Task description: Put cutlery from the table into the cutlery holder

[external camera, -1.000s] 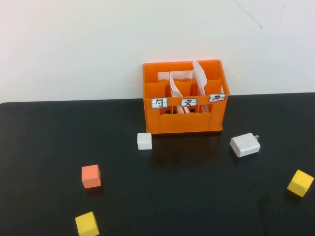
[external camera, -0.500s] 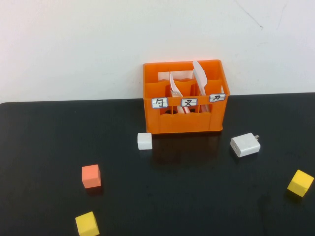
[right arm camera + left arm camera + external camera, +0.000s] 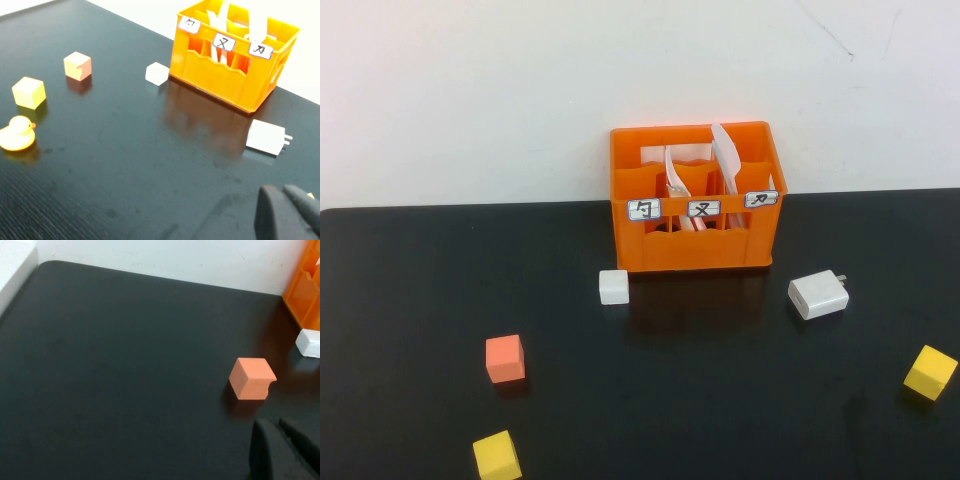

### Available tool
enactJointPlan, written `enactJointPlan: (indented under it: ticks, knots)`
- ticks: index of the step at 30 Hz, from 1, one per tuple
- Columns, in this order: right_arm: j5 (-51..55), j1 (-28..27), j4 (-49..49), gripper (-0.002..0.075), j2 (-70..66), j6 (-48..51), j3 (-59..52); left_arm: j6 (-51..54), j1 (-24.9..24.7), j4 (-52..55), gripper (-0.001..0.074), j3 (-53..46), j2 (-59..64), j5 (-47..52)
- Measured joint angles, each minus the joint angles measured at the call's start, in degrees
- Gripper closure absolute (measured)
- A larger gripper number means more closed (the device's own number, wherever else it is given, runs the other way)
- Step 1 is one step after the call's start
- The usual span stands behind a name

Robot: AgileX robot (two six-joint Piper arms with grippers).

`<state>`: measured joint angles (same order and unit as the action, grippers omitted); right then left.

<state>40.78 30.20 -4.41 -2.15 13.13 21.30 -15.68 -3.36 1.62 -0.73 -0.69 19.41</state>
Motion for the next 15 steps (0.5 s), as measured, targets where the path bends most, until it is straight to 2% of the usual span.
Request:
enactJointPlan:
  ticks: [15]
  knots:
    - [0.0, 0.0, 0.0, 0.0728, 0.0, 0.0, 0.0, -0.77, 0.0, -0.09, 0.0736, 0.0, 0.0, 0.0]
